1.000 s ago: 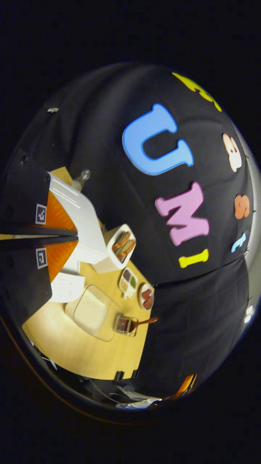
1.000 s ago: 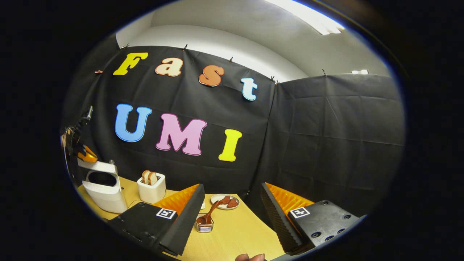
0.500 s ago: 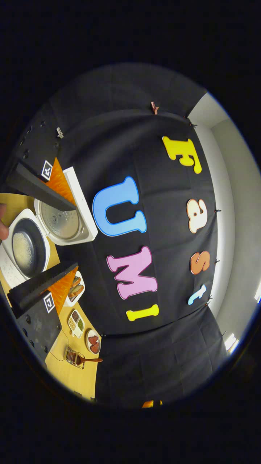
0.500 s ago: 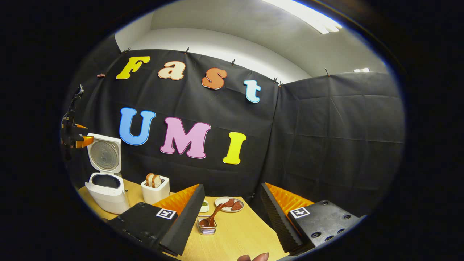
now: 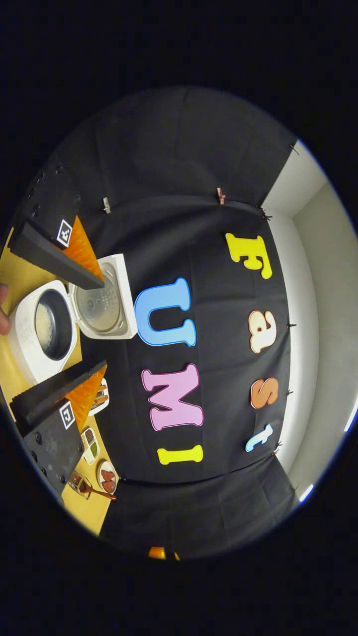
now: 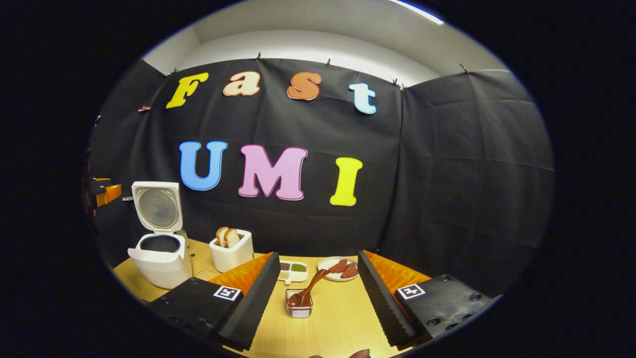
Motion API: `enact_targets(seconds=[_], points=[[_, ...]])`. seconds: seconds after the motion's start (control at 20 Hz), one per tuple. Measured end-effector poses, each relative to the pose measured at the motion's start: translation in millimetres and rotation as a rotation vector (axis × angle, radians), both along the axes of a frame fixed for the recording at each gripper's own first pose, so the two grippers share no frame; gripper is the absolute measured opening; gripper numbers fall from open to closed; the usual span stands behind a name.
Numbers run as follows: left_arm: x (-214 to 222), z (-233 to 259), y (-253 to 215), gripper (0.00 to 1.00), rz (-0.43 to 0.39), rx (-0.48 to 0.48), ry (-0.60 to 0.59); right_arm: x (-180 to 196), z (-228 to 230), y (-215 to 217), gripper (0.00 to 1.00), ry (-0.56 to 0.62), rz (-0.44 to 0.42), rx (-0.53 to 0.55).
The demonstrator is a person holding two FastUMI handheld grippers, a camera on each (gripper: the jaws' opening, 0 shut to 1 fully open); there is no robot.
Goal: Close the left gripper, press the button to open the rice cooker; take a wooden spoon from the chopstick holder with the right hand, scoop a spoonful of rice and pour it into the rice cooker, then put the wooden spoon back into the chopstick holder.
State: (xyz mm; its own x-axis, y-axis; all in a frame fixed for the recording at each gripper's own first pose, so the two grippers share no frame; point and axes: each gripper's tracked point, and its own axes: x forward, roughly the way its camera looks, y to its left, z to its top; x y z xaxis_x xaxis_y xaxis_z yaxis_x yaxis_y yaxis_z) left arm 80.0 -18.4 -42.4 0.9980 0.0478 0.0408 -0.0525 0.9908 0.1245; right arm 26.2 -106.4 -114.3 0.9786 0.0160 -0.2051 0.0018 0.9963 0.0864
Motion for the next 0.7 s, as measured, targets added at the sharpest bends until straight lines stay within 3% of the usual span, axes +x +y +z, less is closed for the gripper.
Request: enact_targets(seconds=[0.1, 0.4, 0.7], points=[[-8.3, -10.3, -11.2, 0.96, 0.024, -0.027, 0.016, 14.2, -14.9, 0.9, 0.98, 0.020, 0.046, 0.027], [-32.9, -4.5, -44.4, 0.96, 0.050, 0.038, -0.014, 58.4, -78.4, 3.1, 0.98, 0.107, 0.135, 0.139], [-46.4, -6.7, -61.3, 0.96, 0.101, 0.063, 0.011, 99.0, -170.8, 8.5, 0.97, 0.257, 0.209, 0.244]])
